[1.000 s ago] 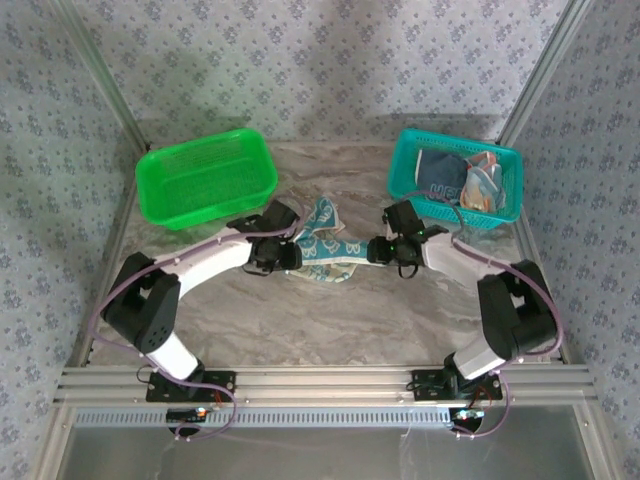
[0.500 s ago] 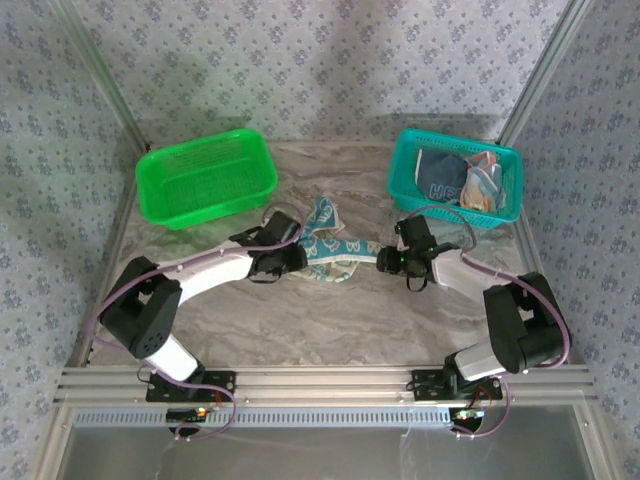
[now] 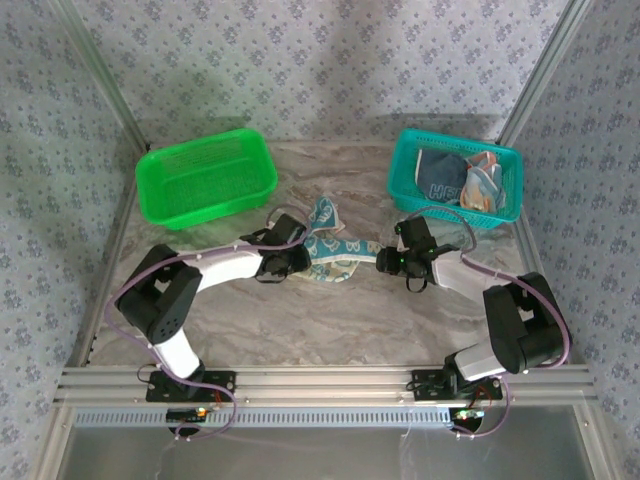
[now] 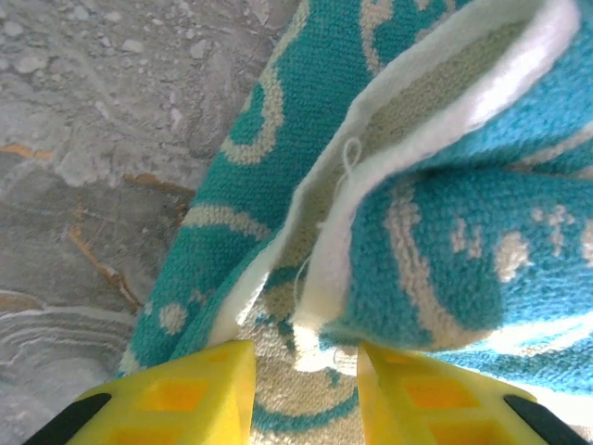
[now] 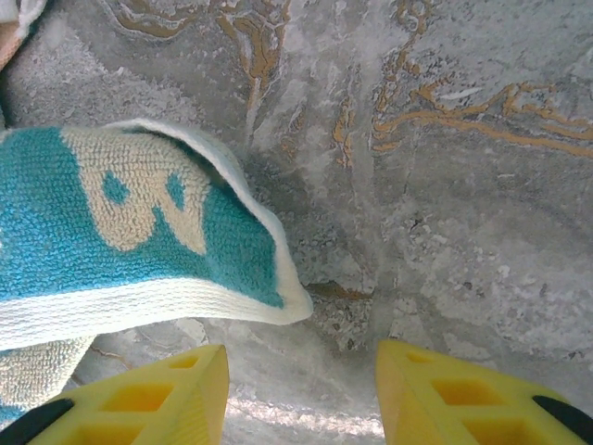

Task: Fold and stack the towels

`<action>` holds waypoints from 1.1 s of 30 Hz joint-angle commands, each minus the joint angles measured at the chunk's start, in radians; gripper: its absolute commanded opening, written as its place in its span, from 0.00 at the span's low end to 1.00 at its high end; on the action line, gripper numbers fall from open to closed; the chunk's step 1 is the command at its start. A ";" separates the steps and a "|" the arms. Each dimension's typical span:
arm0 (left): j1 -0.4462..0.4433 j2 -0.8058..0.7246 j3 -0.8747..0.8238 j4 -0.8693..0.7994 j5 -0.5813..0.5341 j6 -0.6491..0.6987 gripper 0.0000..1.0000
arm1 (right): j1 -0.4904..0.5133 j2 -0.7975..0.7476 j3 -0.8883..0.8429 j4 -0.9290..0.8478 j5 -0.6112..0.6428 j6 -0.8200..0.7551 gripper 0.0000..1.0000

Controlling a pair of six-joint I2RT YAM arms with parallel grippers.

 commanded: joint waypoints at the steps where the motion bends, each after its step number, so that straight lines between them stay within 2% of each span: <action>1: -0.013 0.020 0.014 0.045 0.007 -0.017 0.34 | -0.002 -0.019 -0.008 0.003 -0.011 0.007 0.47; 6: -0.016 0.049 0.030 0.051 0.011 -0.021 0.32 | -0.001 -0.016 -0.010 0.004 -0.008 0.008 0.47; 10: -0.020 0.056 0.035 0.049 0.005 -0.022 0.23 | -0.001 -0.016 -0.013 0.005 -0.007 0.009 0.47; 12: -0.019 0.050 0.036 0.038 -0.005 -0.022 0.13 | 0.000 -0.016 -0.012 0.005 -0.007 0.009 0.47; 15: -0.021 0.028 0.036 0.012 -0.028 -0.017 0.10 | 0.000 -0.016 -0.011 0.004 -0.008 0.009 0.47; 19: -0.027 -0.025 0.035 -0.036 -0.072 -0.004 0.00 | 0.000 -0.015 -0.014 0.016 -0.023 0.021 0.44; 23: -0.028 -0.066 0.030 -0.068 -0.088 0.007 0.00 | -0.019 -0.005 -0.026 0.055 -0.059 0.052 0.44; 28: -0.034 -0.089 0.024 -0.087 -0.088 0.013 0.00 | -0.046 0.025 -0.034 0.114 -0.117 0.095 0.39; 33: -0.038 -0.089 0.027 -0.085 -0.084 0.016 0.00 | -0.056 0.064 -0.029 0.149 -0.144 0.115 0.39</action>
